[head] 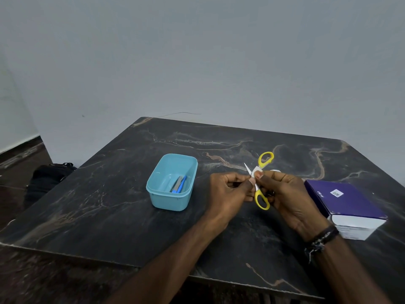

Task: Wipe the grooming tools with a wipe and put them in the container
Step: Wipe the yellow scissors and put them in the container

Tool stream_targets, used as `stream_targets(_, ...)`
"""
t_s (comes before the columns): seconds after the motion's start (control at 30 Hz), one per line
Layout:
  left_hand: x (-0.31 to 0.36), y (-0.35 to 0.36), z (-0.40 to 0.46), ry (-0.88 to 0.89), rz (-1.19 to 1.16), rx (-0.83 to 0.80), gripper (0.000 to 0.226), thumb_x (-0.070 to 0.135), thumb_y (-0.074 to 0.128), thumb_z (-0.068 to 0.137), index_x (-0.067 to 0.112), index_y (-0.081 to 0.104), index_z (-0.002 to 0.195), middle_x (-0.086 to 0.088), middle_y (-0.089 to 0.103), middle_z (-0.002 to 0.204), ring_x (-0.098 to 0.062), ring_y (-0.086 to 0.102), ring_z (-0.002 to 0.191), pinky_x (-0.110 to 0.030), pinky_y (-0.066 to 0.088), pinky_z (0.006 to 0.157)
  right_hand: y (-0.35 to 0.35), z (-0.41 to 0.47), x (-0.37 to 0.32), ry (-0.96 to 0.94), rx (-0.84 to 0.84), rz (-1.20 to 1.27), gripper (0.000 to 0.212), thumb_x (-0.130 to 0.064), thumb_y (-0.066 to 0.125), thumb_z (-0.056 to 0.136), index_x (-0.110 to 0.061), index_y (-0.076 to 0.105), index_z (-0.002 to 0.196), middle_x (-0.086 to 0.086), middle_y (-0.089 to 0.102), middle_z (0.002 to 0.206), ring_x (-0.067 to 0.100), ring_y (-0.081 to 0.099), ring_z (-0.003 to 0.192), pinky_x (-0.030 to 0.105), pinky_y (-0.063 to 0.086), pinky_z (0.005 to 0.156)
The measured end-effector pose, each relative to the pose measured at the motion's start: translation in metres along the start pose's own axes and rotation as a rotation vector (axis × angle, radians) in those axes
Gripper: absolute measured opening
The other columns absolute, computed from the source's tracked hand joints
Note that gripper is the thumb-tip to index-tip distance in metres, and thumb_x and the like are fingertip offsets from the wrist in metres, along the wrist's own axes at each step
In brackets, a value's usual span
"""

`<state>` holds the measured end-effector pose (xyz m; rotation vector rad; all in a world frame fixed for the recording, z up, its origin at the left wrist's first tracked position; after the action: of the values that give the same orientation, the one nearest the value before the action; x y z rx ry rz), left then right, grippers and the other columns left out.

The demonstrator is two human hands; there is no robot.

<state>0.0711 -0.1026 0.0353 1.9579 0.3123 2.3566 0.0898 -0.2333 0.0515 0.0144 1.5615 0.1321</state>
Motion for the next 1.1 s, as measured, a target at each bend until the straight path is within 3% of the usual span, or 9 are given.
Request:
stream_targets(0.17,-0.002,0.002,0.0,-0.049,-0.027,-0.023,0.008,0.004,0.069,0.085,0.007,0.072,0.078,-0.011,0.072,0.071,-0.02,0.071,0.066,-0.031,0.06,0.063,-0.007,0.007,0.003,-0.022,0.185,0.119,0.011,-0.017,0.068,0.085,-0.008,0.07,0.08,-0.002,0.062,0.062,0.007,0.047,0.052,0.017,0.037,0.044)
stream_targets(0.37,-0.002,0.001,0.001,-0.044,0.007,-0.037,0.005,0.004,0.069,0.085,0.001,0.072,0.081,-0.015,0.072,0.072,-0.022,0.07,0.064,-0.033,0.061,0.063,-0.003,0.002,0.002,0.014,0.03,0.051,0.016,-0.018,0.065,0.086,-0.003,0.069,0.081,0.006,0.064,0.062,0.012,0.055,0.05,0.023,0.045,0.048)
stream_targets(0.57,-0.003,0.001,0.001,-0.068,0.044,-0.088,0.009,0.006,0.068,0.086,-0.003,0.071,0.085,-0.017,0.071,0.073,-0.022,0.069,0.063,-0.032,0.06,0.062,-0.005,0.005,0.0,0.002,0.195,0.122,0.01,-0.017,0.068,0.083,-0.008,0.069,0.08,-0.001,0.061,0.064,0.008,0.048,0.053,0.021,0.036,0.051)
stream_targets(0.87,-0.003,-0.001,0.002,-0.045,0.081,-0.068,0.007,0.005,0.069,0.084,-0.001,0.071,0.082,-0.011,0.069,0.065,-0.02,0.068,0.059,-0.034,0.06,0.061,-0.005,0.003,0.001,-0.004,0.1,0.142,0.013,-0.02,0.067,0.083,-0.008,0.068,0.08,0.001,0.062,0.065,0.007,0.052,0.052,0.018,0.04,0.045)
stream_targets(1.1,-0.001,0.0,0.001,-0.04,0.092,-0.073,0.005,0.006,0.069,0.084,0.002,0.071,0.082,-0.011,0.07,0.068,-0.017,0.067,0.058,-0.031,0.059,0.058,-0.01,0.008,0.001,-0.023,0.218,0.198,0.008,-0.014,0.066,0.085,-0.007,0.068,0.081,0.001,0.061,0.067,0.008,0.05,0.053,0.018,0.036,0.042)
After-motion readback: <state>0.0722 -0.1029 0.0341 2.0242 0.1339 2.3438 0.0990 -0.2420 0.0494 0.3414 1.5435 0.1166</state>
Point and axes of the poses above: each hand's wrist, its own z-axis towards the middle knuckle, its own y-axis out of the palm, x = y × z, the point moved 1 cm from there along z, towards the middle knuckle
